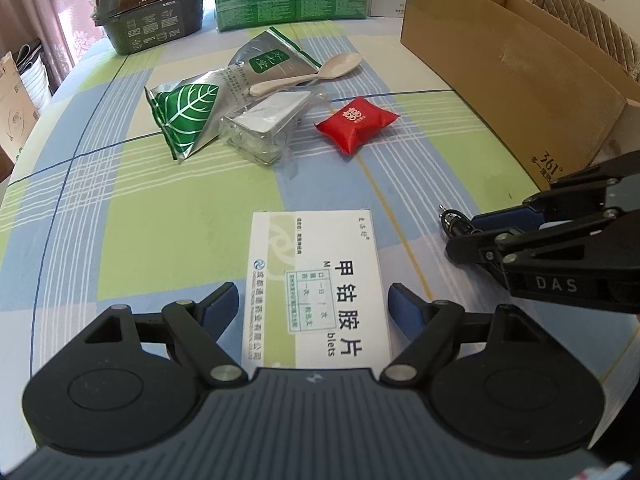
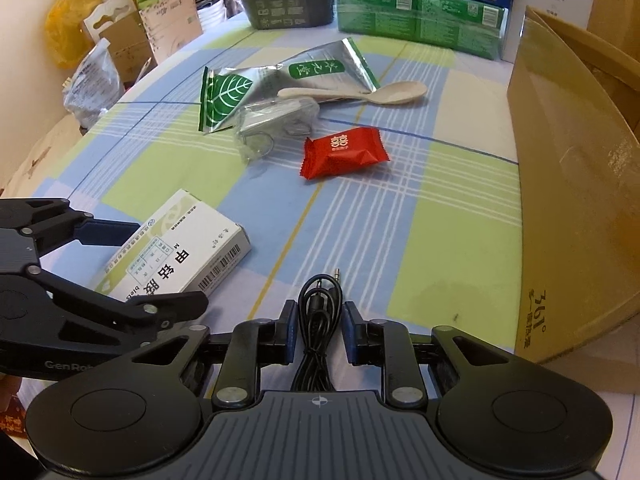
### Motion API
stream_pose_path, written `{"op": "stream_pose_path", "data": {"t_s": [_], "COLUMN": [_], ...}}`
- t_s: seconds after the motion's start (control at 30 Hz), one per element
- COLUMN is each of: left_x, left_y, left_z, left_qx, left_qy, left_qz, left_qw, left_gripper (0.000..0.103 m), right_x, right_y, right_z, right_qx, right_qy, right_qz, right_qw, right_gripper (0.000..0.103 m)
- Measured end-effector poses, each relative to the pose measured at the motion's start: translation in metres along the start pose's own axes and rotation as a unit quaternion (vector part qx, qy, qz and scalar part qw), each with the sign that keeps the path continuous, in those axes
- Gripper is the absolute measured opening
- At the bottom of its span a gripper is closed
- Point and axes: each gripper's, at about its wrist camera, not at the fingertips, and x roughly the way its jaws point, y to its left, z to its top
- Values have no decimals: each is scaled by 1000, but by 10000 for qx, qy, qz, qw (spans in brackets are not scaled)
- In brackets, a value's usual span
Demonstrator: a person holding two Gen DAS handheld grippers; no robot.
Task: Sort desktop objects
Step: 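Grasp the white medicine box with the left tool while the right tool holds the cable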
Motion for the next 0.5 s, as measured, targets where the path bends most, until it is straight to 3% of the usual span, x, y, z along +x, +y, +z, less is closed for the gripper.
{"op": "stream_pose_path", "data": {"t_s": [0.33, 0.5], "left_x": [5, -12], "left_y": [0, 0], "left_z": [0, 3], "left_qx": [-42, -189], "left_qy": [174, -25], "left_qz": [44, 18], "left_qw": [9998, 9998], "left_gripper": [68, 67], "right_x": [-3, -16], "right_y": [-2, -4], "right_z": [1, 3], "right_qx": [116, 273], "right_qy": [-49, -364], "right_qz": [52, 62], "right_qw": [9999, 9989], "right_gripper": [20, 19]}}
